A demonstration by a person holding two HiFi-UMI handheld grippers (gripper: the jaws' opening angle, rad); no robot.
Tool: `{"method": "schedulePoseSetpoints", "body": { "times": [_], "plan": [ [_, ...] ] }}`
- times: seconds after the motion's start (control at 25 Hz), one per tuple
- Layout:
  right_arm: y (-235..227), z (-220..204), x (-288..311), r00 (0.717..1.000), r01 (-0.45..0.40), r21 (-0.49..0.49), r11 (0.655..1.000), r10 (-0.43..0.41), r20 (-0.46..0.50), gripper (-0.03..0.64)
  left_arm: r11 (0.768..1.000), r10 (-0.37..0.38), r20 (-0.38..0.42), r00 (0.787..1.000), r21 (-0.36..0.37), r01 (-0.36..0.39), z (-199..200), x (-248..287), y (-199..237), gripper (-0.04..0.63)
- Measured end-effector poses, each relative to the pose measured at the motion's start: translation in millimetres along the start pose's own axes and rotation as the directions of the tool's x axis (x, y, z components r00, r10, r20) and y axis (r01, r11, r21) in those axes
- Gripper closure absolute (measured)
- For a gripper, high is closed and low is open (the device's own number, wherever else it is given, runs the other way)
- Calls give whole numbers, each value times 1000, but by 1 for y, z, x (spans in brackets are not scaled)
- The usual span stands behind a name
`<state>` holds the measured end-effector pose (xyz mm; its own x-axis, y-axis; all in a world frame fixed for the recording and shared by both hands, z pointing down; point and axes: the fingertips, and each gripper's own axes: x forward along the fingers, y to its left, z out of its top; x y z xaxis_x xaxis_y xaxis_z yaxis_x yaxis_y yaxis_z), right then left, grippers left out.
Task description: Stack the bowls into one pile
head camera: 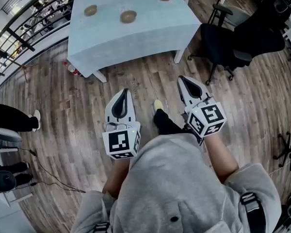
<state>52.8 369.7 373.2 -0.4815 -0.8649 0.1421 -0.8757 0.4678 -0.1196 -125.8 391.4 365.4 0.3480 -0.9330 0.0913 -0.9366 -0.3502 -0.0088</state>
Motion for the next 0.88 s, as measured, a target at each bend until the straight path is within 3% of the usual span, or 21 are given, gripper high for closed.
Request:
{"method": "schedulePoseSetpoints", "body": {
  "times": [0.64,0.88],
  "plan": [
    [-61,1,145,992,-54,15,998,55,-117,591,998,55,-120,991,-26,-58,-6,155,75,577],
    [-92,27,192,993,-78,13,997,79,-92,591,998,56,-133,990,-1,-56,5,208,84,577]
  ]
}}
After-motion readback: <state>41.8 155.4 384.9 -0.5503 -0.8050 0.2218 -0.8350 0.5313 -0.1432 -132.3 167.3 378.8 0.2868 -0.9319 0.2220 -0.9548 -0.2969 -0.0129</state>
